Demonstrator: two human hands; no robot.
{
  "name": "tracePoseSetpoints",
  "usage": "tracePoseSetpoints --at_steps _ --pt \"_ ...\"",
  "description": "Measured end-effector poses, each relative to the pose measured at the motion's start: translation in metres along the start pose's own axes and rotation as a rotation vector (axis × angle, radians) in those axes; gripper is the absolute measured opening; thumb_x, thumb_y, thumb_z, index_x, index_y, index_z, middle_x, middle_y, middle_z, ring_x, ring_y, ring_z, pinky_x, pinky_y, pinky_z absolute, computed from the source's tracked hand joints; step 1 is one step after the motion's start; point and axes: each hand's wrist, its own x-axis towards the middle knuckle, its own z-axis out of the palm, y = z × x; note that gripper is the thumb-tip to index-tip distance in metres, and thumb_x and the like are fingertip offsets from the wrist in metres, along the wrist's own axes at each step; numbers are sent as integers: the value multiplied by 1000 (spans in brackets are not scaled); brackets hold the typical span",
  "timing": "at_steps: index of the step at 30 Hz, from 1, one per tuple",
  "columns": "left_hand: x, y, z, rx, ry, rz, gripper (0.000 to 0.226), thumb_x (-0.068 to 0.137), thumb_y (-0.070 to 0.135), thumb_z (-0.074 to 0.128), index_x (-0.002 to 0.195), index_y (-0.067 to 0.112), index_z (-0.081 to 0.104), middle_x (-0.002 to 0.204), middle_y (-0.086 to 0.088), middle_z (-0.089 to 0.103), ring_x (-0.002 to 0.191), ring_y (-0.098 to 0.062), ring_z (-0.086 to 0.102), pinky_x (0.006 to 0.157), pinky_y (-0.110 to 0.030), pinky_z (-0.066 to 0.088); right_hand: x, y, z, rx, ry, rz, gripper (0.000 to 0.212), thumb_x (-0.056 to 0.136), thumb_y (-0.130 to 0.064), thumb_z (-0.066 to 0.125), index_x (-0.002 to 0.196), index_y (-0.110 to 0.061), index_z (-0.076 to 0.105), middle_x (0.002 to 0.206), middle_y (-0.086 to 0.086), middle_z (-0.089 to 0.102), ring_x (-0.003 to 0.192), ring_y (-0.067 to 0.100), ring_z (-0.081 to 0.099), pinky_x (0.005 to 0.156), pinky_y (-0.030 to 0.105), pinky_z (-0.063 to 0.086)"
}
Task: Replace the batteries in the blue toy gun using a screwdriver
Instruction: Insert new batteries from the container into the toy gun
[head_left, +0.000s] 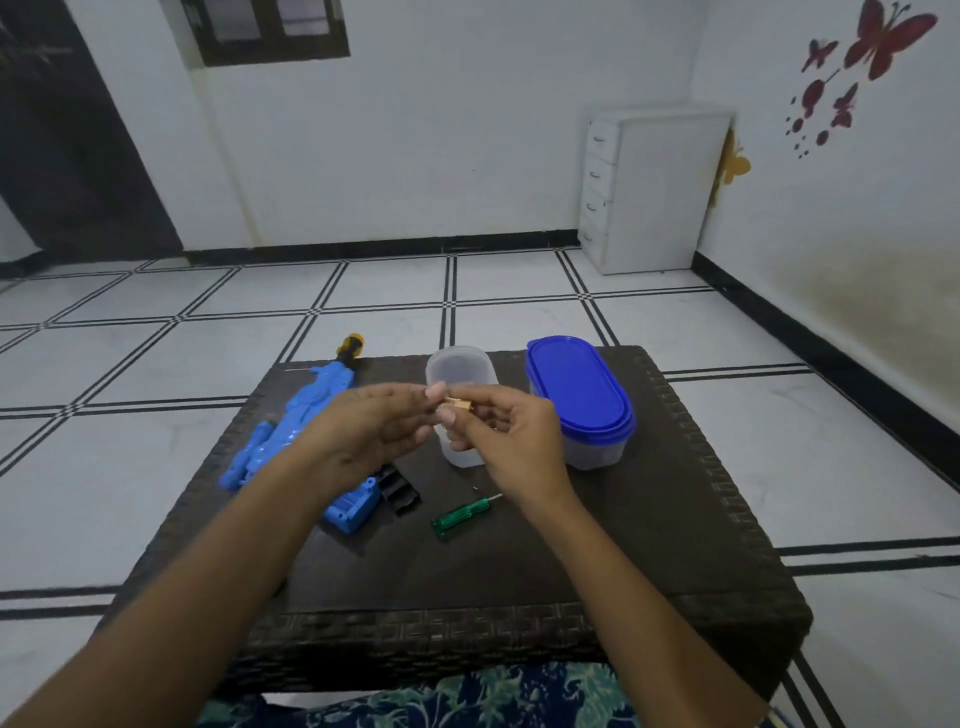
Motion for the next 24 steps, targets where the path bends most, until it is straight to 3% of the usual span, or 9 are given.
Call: tracePoseSetpoints --at_steps 4,6,10,14,16,18,20,22,24 --pt "-18 -41 -10 -262 71 6 11 83 9 64 91 6 71 86 -4 75 78 -10 71 68 -20 53 -1 3 21 -17 40 -9 27 83 -12 76 108 -19 73 92 -2 70 80 -2 65 72 13 53" --pt "-24 -58 -11 -336 93 34 15 83 6 63 95 3 71 90 -7 75 81 -11 71 67 -18 55 -3 3 35 -22 17 16 31 83 -9 75 113 -14 71 91 -1 71 79 0 66 72 13 53" --pt "-31 -71 -15 -337 132 65 24 72 17 71 91 1 72 76 -9 72 66 -11 66 59 -17 53 -7 7 51 -106 93 22 17 79 -10 80 88 -9 66 75 0 71 67 5 67 61 16 53" --pt "-37 -73 -35 34 180 162 18 78 20 73 76 2 74 62 -14 66 51 -13 56 46 -20 42 -7 17 62 -96 -112 210 6 87 -11 71 84 -6 69 77 8 73 67 8 67 59 24 56" --pt "-37 -72 -50 243 173 229 15 78 21 76 72 6 74 62 -14 68 52 -17 58 50 -27 47 -7 18 65 -18 -235 355 5 88 -4 68 89 -7 72 83 11 74 73 11 69 67 23 56" --pt "-33 -73 -71 668 210 334 12 78 26 76 69 18 73 63 0 69 60 -13 63 57 -28 50 -8 19 69 64 -329 487 14 86 4 66 91 -7 73 83 12 74 71 15 69 70 24 57" --pt "-32 -70 -89 1086 317 408 8 77 36 72 72 30 72 67 11 65 69 -9 62 62 -28 48 -8 23 73 -26 -337 462 15 81 6 70 89 -7 73 77 8 72 65 11 66 65 20 54" --pt "-34 -71 -107 1130 453 395 12 74 36 64 82 31 71 78 12 62 82 -13 62 70 -31 49 -8 27 81 -234 -320 353 13 76 0 79 82 -10 73 69 1 70 59 4 62 61 17 51" --pt "-30 -79 -122 1138 588 337 28 75 35 60 102 32 66 108 10 59 107 -19 54 87 -42 45 -10 28 90 -395 -324 267 13 72 -8 84 77 -14 73 64 -3 68 56 3 61 59 18 52"
